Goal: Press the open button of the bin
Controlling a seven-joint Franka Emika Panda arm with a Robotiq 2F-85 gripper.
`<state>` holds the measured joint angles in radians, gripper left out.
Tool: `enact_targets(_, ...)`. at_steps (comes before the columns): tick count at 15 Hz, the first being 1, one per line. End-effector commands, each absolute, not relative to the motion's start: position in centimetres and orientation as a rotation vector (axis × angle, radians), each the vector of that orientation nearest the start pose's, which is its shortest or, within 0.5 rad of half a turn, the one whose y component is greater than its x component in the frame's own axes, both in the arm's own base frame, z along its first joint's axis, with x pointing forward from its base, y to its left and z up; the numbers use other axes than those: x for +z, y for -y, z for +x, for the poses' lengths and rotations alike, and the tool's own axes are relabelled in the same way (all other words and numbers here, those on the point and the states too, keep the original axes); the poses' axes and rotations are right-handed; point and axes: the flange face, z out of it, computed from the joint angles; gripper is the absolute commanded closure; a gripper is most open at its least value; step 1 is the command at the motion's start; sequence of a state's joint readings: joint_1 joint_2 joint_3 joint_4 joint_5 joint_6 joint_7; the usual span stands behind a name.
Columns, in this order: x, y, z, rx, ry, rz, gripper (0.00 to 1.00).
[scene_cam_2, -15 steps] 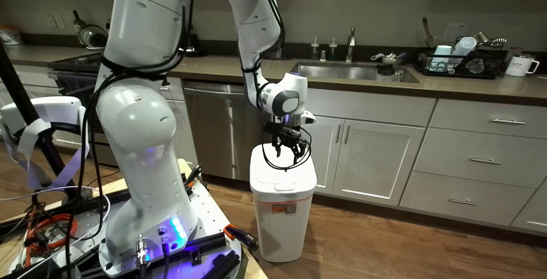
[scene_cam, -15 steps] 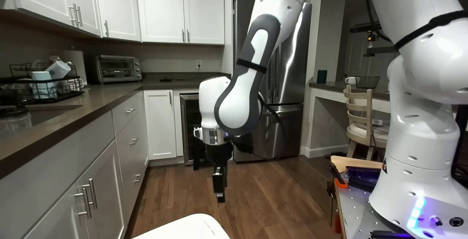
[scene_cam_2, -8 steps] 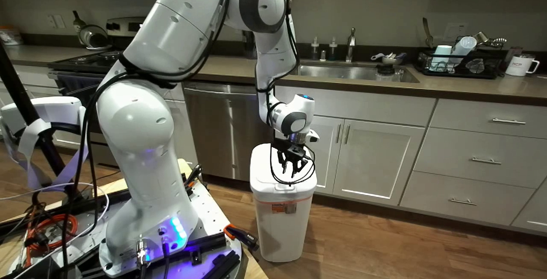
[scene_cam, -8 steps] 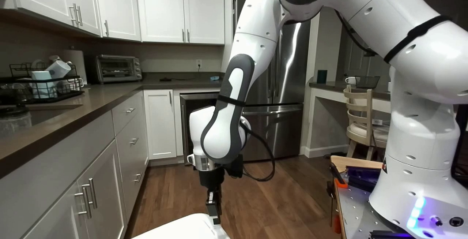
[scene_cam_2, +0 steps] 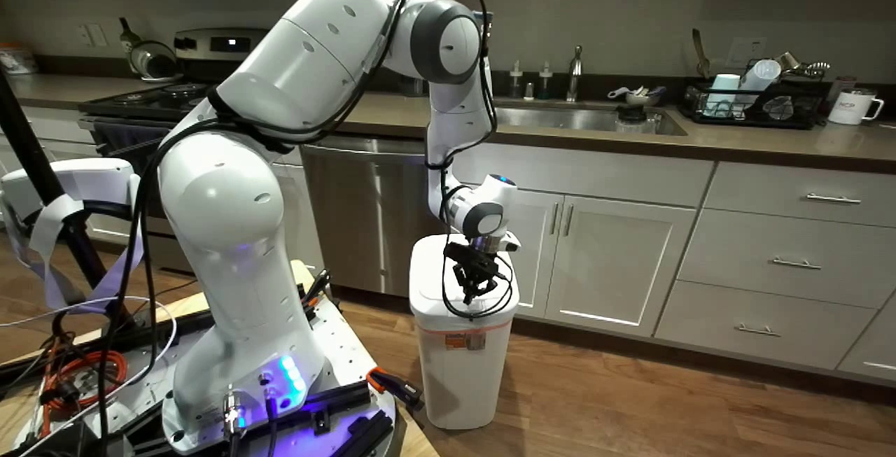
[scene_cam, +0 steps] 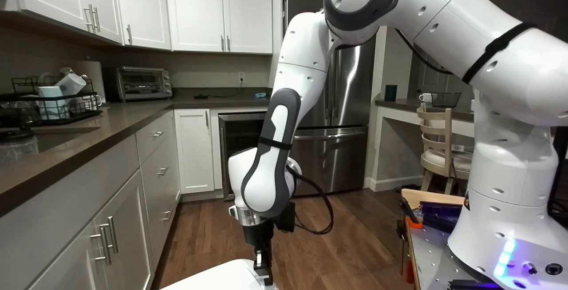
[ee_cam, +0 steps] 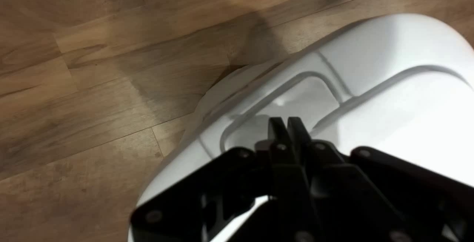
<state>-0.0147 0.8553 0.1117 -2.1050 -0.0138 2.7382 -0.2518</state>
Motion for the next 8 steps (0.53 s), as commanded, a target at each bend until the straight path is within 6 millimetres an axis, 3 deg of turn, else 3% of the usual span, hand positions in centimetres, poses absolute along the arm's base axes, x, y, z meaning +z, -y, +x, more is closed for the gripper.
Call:
enact_targets(1,-2.2,-4.4,49.5,0.34,0.534,-2.949,0.98)
enact_targets(4,-2.9,-3.5,48.7,0.326,0.552,-2.925,0.93)
enact_targets(8,-1.3,-3.5,49.3,0.294,0.592,-2.904,0.94)
